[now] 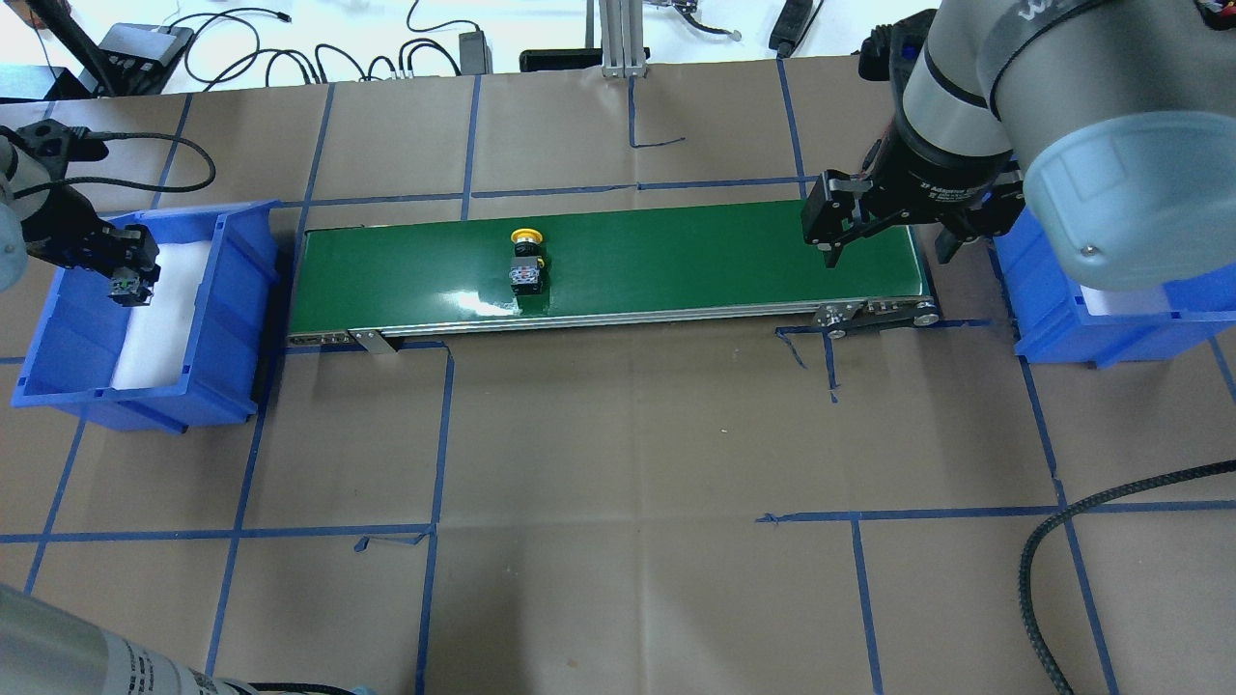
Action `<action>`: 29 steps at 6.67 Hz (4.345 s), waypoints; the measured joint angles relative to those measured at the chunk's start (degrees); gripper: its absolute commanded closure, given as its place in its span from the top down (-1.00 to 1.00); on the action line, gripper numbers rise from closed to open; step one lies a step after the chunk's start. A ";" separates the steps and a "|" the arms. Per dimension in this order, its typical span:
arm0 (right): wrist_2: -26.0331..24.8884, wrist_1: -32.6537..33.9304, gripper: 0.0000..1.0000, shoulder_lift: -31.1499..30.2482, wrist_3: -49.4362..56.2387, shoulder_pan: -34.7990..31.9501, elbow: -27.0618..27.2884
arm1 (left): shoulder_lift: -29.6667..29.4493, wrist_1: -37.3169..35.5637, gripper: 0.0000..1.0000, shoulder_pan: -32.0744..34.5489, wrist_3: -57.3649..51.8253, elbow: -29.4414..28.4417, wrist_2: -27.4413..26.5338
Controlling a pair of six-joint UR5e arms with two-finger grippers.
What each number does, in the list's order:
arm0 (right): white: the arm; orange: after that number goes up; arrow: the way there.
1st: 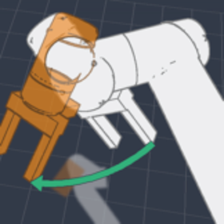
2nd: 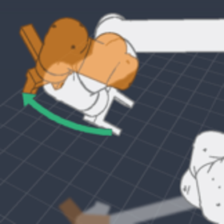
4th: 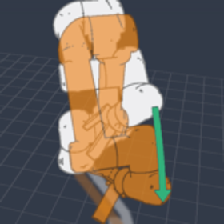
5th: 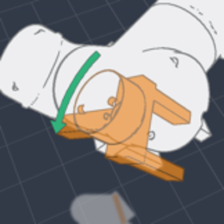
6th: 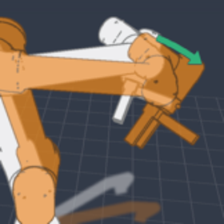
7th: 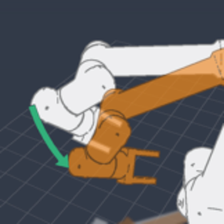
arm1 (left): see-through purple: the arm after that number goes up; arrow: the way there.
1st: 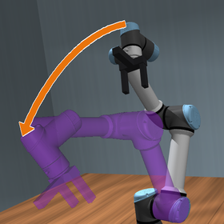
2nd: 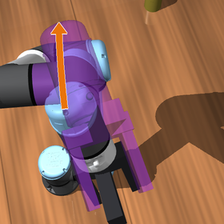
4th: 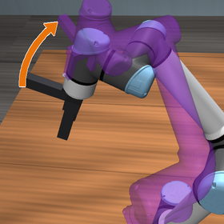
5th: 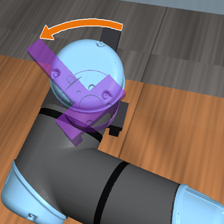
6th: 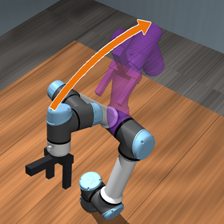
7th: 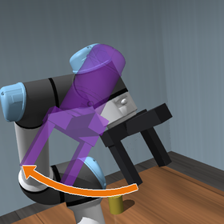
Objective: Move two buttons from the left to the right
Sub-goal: 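Lower the left gripper and grasp the red-capped button, then lift the red button and carry it onto the conveyor start, then place the red button on the belt and open the left gripper, then raise the left gripper while the right gripper moves toward the yellow button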
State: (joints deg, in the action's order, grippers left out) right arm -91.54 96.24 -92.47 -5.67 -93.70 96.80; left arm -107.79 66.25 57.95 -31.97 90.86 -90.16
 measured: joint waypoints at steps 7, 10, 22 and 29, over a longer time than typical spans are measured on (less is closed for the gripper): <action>0.04 0.00 1.00 0.89 -0.83 0.16 -0.47 | 0.63 9.42 -0.78 14.19 14.65 -5.20 -0.26; 0.04 -0.08 1.00 0.89 -0.83 0.26 -0.51 | -1.71 8.35 -0.78 21.49 22.35 -3.65 -0.10; 1.17 -0.09 1.00 0.89 -2.15 0.27 -0.63 | -3.14 -5.74 1.00 22.22 21.29 4.01 -0.47; 1.18 -0.09 1.00 0.96 -2.41 0.20 -0.50 | 15.80 19.07 1.00 28.09 28.90 1.40 -0.51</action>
State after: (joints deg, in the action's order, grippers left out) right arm -90.35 96.15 -91.51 -8.09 -93.50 96.30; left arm -92.00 85.32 86.04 -3.07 92.26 -90.66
